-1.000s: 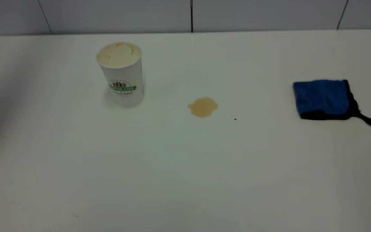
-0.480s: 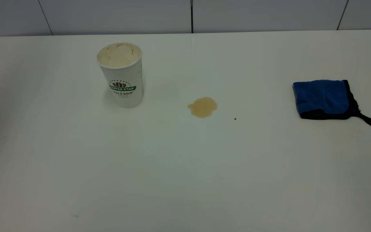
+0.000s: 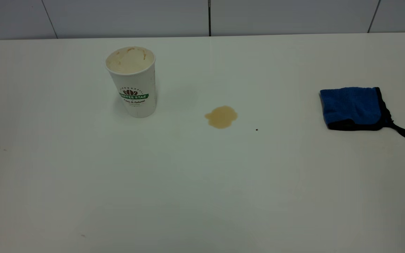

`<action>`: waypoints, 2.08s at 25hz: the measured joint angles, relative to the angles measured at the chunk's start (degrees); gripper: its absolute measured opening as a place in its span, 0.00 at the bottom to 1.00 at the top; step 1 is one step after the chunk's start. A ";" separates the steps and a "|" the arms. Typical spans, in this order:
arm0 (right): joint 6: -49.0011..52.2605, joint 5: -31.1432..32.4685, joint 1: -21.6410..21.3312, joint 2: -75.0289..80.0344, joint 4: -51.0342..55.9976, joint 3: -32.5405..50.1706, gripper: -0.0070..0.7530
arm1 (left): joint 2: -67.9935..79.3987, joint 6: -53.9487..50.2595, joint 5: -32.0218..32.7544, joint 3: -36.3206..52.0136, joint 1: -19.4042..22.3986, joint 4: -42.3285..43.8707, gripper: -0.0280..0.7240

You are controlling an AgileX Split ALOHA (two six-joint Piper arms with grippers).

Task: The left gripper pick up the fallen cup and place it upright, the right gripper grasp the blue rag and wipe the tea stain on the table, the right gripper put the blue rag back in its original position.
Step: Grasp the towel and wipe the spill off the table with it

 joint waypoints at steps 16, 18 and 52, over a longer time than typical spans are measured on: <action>0.00 0.00 0.00 0.00 0.00 0.00 0.77 | -33.46 -2.96 -1.83 10.96 7.17 0.24 0.81; 0.00 0.00 0.00 0.00 0.00 0.00 0.77 | -36.16 -2.96 -1.97 11.35 8.21 -0.25 0.81; -0.01 0.00 0.00 0.00 0.00 0.00 0.77 | -44.85 5.59 -1.92 12.28 8.48 -7.13 0.81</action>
